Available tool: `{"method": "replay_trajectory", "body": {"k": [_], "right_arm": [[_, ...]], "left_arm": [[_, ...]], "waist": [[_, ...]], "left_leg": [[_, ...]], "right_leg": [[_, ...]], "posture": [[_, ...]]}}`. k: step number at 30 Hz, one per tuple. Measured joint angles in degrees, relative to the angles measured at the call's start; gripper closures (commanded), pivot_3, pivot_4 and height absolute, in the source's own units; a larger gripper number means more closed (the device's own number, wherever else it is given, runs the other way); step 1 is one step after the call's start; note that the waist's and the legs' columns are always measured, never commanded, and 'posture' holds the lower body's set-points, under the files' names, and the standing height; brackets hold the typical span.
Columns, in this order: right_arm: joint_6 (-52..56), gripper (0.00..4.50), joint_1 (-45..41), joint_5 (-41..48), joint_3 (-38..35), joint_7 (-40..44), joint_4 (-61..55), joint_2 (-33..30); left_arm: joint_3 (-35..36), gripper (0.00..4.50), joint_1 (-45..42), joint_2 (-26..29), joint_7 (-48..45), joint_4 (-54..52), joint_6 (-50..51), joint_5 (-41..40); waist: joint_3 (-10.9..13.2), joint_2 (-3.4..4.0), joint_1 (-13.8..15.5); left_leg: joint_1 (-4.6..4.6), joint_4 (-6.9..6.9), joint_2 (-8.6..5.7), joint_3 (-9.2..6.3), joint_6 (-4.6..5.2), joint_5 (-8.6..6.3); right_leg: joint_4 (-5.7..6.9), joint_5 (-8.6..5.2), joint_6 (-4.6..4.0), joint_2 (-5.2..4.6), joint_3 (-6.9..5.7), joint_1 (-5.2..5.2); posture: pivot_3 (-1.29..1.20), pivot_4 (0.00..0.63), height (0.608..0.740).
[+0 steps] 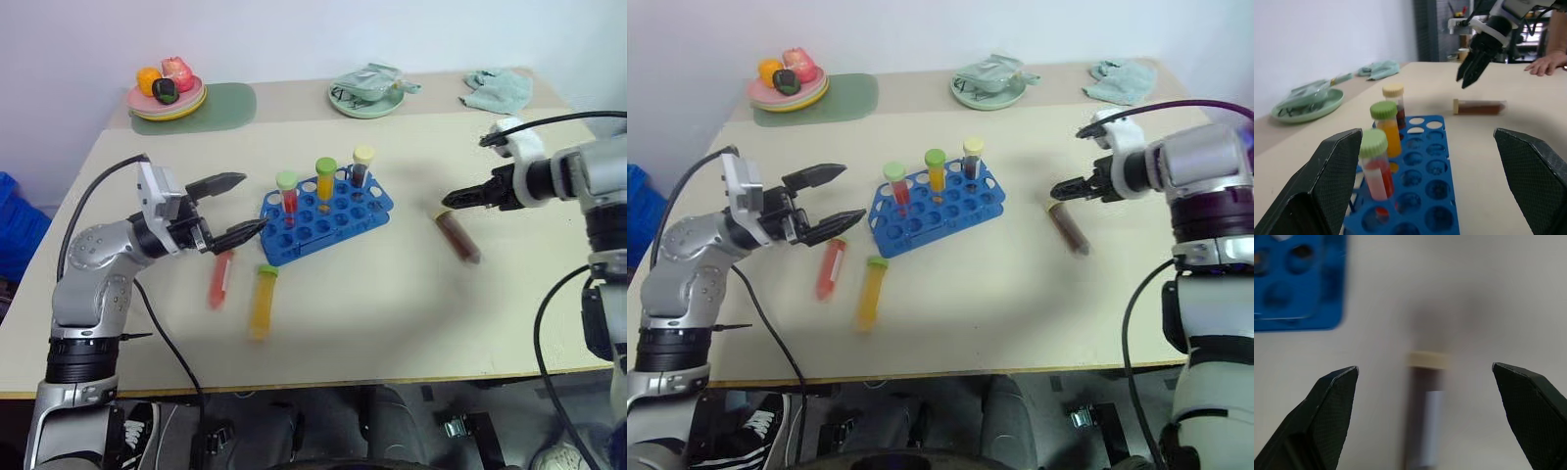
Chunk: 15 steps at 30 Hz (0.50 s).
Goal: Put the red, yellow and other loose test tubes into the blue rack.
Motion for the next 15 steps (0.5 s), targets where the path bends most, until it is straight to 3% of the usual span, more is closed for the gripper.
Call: {"method": "replay_trajectory", "body": {"k": [7,15], "right_arm": [[-1.48,0.0,-1.06,-2.09,7.84,-0.7,4.39,0.24],[-2.71,0.0,-1.35,-3.2,9.69,-1.63,9.15,3.39]], "left_arm": [[0.1,0.09,2.22,-0.02,1.75,-3.61,1.43,-0.86],[0.33,0.09,4.92,0.03,4.13,-7.42,3.01,-1.03]], "waist": [[0.0,0.0,-0.24],[0.0,0.0,-0.39]], "left_leg": [[-0.01,0.0,-0.01,0.04,0.02,-0.01],[-0.01,-0.01,0.01,0.04,0.02,-0.01]], "right_leg": [[-0.01,0.03,0.05,0.0,-0.01,-0.02],[0.0,0.04,0.04,0.01,0.02,-0.05]], "posture": [[0.0,0.15,0.74],[0.0,0.15,0.74]]}}
